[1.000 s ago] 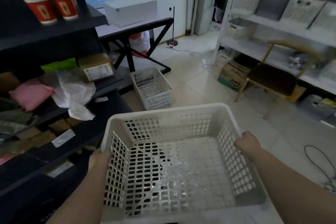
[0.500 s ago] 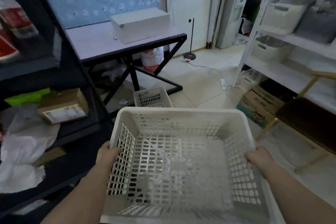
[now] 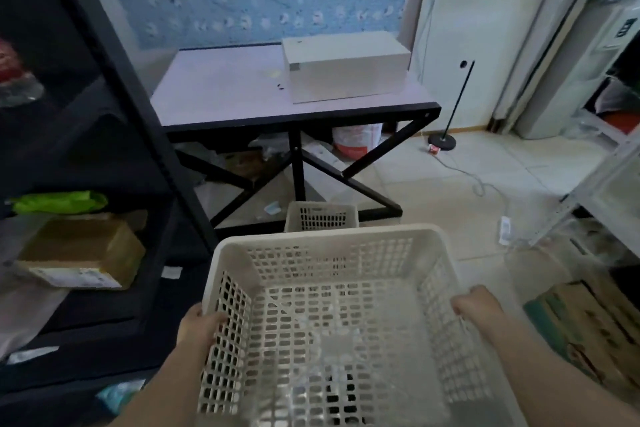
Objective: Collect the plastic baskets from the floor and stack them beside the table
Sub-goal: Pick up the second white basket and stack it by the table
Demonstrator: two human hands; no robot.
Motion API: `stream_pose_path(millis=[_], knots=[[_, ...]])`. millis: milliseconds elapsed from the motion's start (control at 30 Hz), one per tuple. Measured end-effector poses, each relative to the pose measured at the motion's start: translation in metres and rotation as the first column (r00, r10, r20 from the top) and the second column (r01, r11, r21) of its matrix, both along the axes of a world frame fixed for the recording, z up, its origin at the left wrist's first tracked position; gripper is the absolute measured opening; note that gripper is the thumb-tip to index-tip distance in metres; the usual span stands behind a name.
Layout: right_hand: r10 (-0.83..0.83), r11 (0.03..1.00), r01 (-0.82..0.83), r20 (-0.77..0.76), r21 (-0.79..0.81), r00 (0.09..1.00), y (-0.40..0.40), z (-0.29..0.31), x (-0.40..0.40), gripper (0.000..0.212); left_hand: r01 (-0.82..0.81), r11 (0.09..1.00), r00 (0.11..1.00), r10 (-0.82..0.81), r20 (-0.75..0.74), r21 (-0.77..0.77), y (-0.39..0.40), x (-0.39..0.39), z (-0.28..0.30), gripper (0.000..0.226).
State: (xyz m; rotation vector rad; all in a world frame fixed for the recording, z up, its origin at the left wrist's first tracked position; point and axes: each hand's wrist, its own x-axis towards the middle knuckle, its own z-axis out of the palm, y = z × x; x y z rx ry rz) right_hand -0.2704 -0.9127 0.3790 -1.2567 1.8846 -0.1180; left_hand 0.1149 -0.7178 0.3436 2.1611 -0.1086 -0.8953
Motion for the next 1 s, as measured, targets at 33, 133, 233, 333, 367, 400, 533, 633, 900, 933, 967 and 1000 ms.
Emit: stream_pose_path(millis=[33, 133, 233, 333, 367, 400, 533, 633, 900, 933, 967, 1000], knots=[[0.024, 1.000, -0.024, 0.005, 0.014, 1.000, -0.021, 0.002, 0.010, 0.052, -0.031, 0.999, 0.999, 0.031, -0.010, 0.012, -0.016, 0.006, -0.004, 0.040], [0.108, 0.994, -0.108, 0.005, -0.014, 0.994, -0.083, 0.011, 0.040, 0.067, -0.098, 0.994, 0.994, 0.100, -0.041, 0.044, -0.064, 0.025, -0.011, 0.043], [0.179, 0.983, -0.179, -0.013, -0.044, 0.984, -0.143, 0.023, 0.070, 0.066, -0.153, 0.987, 0.986, 0.156, -0.054, 0.057, -0.105, 0.038, -0.010, 0.045], [0.249, 0.967, -0.248, 0.013, -0.056, 0.968, -0.198, 0.030, 0.099, 0.065, -0.241, 0.970, 0.967, 0.243, -0.071, 0.038, -0.134, 0.044, -0.007, 0.041], [0.271, 0.962, -0.269, 0.032, -0.044, 0.962, -0.221, 0.028, 0.111, 0.059, -0.275, 0.961, 0.958, 0.277, -0.080, 0.031, -0.143, 0.046, -0.008, 0.041], [0.305, 0.952, -0.304, 0.050, -0.024, 0.951, -0.243, 0.025, 0.124, 0.052, -0.309, 0.951, 0.947, 0.311, -0.085, 0.031, -0.153, 0.049, -0.011, 0.041], [0.454, 0.890, -0.456, 0.063, 0.018, 0.889, -0.330, -0.003, 0.180, 0.031, -0.461, 0.886, 0.882, 0.463, -0.091, 0.048, -0.180, 0.045, -0.020, 0.040], [0.567, 0.820, -0.571, 0.079, 0.038, 0.820, -0.396, -0.033, 0.226, 0.024, -0.594, 0.801, 0.799, 0.598, -0.057, 0.076, -0.202, 0.027, -0.029, 0.043], [0.808, 0.560, -0.810, 0.100, 0.176, 0.581, -0.506, -0.086, 0.327, 0.041, -0.862, 0.470, 0.451, 0.882, -0.138, 0.188, -0.279, -0.068, -0.060, 0.050], [0.826, 0.530, -0.826, 0.105, 0.192, 0.554, -0.515, -0.094, 0.340, 0.044, -0.872, 0.450, 0.427, 0.892, -0.152, 0.191, -0.288, -0.076, -0.069, 0.051], [0.846, 0.498, -0.843, 0.100, 0.204, 0.524, -0.522, -0.103, 0.353, 0.046, -0.880, 0.432, 0.404, 0.900, -0.165, 0.200, -0.297, -0.082, -0.077, 0.053], [0.863, 0.470, -0.855, 0.090, 0.218, 0.497, -0.529, -0.110, 0.365, 0.049, -0.893, 0.397, 0.366, 0.914, -0.174, 0.213, -0.304, -0.088, -0.085, 0.055]])
